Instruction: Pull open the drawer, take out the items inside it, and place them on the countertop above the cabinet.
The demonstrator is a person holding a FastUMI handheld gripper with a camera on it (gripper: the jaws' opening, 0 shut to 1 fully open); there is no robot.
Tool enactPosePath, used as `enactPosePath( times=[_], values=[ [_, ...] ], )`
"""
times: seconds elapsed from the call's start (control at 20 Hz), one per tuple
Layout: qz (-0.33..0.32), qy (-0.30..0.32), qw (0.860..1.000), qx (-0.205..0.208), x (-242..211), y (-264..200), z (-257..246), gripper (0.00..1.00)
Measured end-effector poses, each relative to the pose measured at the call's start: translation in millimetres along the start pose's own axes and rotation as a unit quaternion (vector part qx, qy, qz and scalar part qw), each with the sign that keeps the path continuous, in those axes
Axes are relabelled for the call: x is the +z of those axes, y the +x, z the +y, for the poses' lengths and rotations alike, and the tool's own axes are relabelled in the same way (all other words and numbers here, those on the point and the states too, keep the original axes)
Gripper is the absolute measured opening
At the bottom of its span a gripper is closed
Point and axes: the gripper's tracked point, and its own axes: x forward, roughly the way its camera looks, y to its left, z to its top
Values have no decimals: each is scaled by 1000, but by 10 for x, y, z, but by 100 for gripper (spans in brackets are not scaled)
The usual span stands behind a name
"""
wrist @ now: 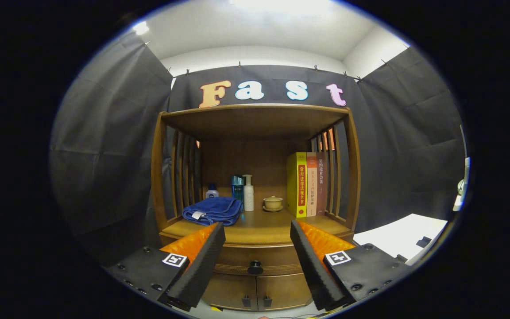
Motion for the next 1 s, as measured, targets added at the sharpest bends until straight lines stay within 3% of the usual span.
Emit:
enactPosePath(
  times=[0.4, 1.0],
  values=[
    [13, -1, 1000, 14, -86, 265, 126, 97],
    [129, 29, 991, -10, -1438, 731, -174, 99]
  ],
)
